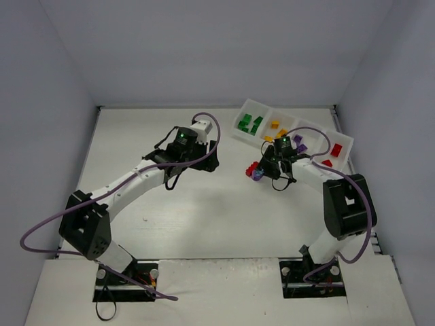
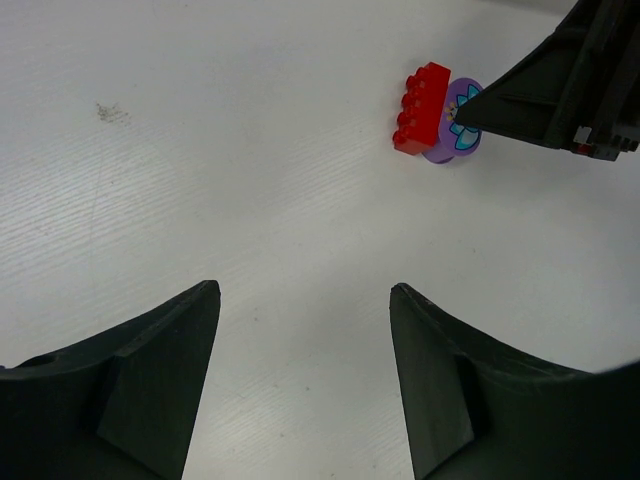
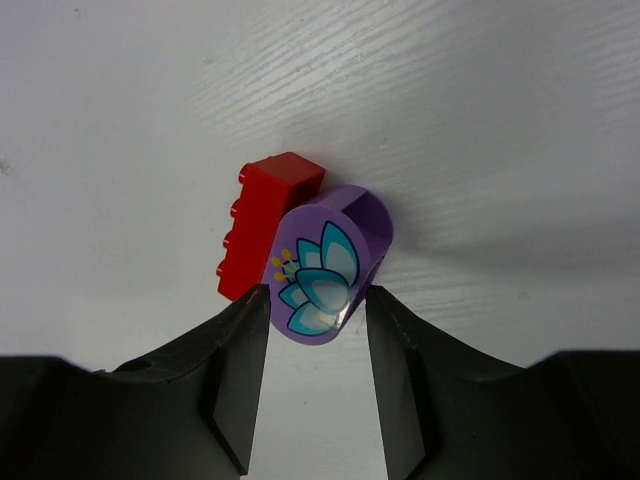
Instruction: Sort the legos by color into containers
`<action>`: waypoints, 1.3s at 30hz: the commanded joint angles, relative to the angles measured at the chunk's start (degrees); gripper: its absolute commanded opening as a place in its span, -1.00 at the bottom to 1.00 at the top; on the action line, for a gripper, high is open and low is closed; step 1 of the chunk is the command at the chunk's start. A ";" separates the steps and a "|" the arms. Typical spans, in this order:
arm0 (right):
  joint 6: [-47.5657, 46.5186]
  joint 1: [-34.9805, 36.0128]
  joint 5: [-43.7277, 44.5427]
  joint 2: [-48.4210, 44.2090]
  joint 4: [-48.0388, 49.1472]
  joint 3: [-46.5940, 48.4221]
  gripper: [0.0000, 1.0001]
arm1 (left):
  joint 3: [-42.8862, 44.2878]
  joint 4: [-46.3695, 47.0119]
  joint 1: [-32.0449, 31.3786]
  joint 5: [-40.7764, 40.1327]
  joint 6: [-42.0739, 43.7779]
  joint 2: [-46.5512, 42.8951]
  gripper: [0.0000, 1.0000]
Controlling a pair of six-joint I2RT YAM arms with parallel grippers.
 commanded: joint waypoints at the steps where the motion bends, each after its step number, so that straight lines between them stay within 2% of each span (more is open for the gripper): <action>1: -4.28 0.40 0.41 3.86 0.97 2.61 -0.21 | 0.31 -0.12 0.44 -0.73 -0.15 -3.66 0.25; 8: -14.56 3.29 -5.91 6.68 1.32 4.90 -0.45 | -1.18 -0.74 0.88 -0.39 1.60 -5.32 0.25; 12: -20.11 6.89 -8.11 6.42 1.41 5.34 -0.58 | -2.41 -0.29 1.14 1.99 7.22 -6.64 0.25; 16: -23.79 9.10 -14.16 6.07 1.23 5.95 -0.60 | -3.73 -0.29 1.32 6.03 13.63 -7.79 0.25; 19: -25.20 10.06 -15.76 4.93 0.79 6.56 -0.54 | -4.96 -0.47 1.49 10.15 20.57 -7.61 0.25; 20: -25.56 10.15 -15.94 4.66 0.27 7.00 -0.48 | -5.23 -0.56 1.49 11.47 25.47 -7.44 0.25; 22: -26.87 10.15 -15.33 3.87 -1.74 8.67 -0.39 | -5.67 0.05 1.49 14.20 28.93 -6.30 0.26; 26: -29.24 9.80 -15.41 1.76 -3.77 10.52 -0.07 | -3.22 -0.55 1.58 17.72 37.71 -2.44 0.30; 28: -29.77 9.36 -15.68 0.45 -5.09 11.31 0.01 | -1.11 -1.87 1.76 20.08 40.01 0.63 0.31; 33: -30.05 7.52 -12.70 -2.45 -7.20 10.62 0.04 | 6.61 -4.16 1.84 26.51 46.95 7.41 0.30; 39: -26.53 -0.30 -11.98 -8.51 -7.82 4.12 0.04 | 15.51 -12.59 1.93 31.17 54.34 18.12 0.31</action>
